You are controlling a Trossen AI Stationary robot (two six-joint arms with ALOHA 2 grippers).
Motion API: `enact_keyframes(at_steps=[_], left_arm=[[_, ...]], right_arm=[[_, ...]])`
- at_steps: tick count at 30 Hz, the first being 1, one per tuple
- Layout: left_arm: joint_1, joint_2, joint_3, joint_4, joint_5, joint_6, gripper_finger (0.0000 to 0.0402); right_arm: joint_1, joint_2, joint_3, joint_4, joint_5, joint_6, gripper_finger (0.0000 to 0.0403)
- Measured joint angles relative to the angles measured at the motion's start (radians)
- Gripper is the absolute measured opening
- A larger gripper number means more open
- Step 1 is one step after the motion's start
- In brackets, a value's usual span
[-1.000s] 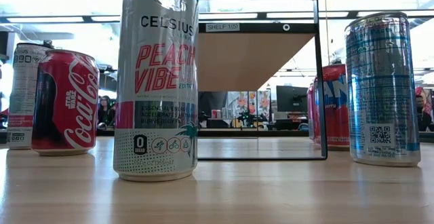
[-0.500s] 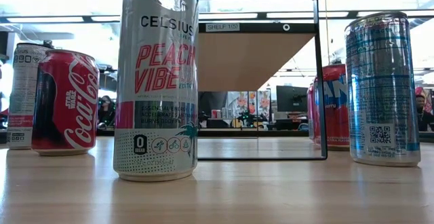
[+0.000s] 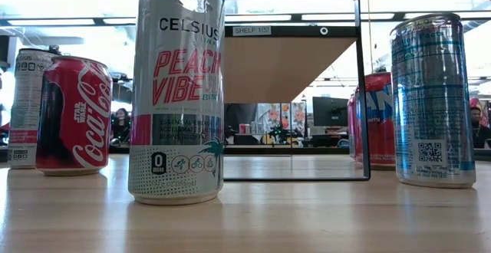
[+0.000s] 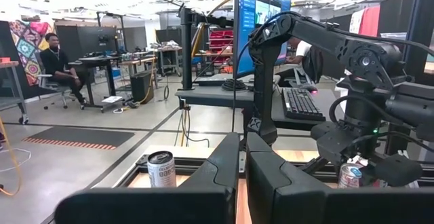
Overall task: Place canned beverage on shelf
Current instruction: Put the bottom right blue soda can on the shelf
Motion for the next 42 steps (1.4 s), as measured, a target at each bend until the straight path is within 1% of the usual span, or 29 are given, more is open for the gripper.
enact_keyframes(at_steps=[4,8,11,13,18,22,30,33,38,42], left_arm=[[0.000,0.000,0.000,-0.001,0.000,0.000,0.0000],[0.000,0.000,0.000,-0.001,0.000,0.000,0.0000],[0.000,0.000,0.000,-0.001,0.000,0.000,0.0000],[0.000,0.000,0.000,-0.001,0.000,0.000,0.0000],[0.000,0.000,-0.001,-0.001,0.000,0.000,0.0000],[0.000,0.000,-0.001,-0.001,0.000,0.000,0.0000],[0.000,0.000,-0.001,0.002,0.000,0.007,0.0000],[0.000,-0.001,-0.001,0.014,0.000,0.027,0.0000],[0.000,-0.018,-0.001,0.039,0.000,0.066,0.0000],[0.000,-0.026,-0.001,0.036,0.000,0.083,0.0000]], right_arm=[[-0.003,-0.005,-0.001,-0.021,-0.024,-0.017,0.0222],[-0.009,-0.024,0.021,-0.118,-0.079,-0.037,0.0222],[-0.022,-0.062,0.053,-0.186,-0.085,-0.046,0.0222],[-0.033,-0.089,0.077,-0.224,-0.059,-0.053,0.0222],[-0.079,-0.170,0.143,-0.285,0.048,-0.073,0.0222],[-0.136,-0.220,0.195,-0.326,0.125,-0.131,0.0222],[-0.260,-0.255,0.371,-0.325,0.274,-0.376,0.0222],[-0.332,-0.244,0.440,-0.321,0.319,-0.498,0.0222],[-0.487,-0.170,0.569,-0.310,0.327,-0.751,0.0222],[-0.606,-0.068,0.693,-0.318,0.264,-0.951,0.0222]])
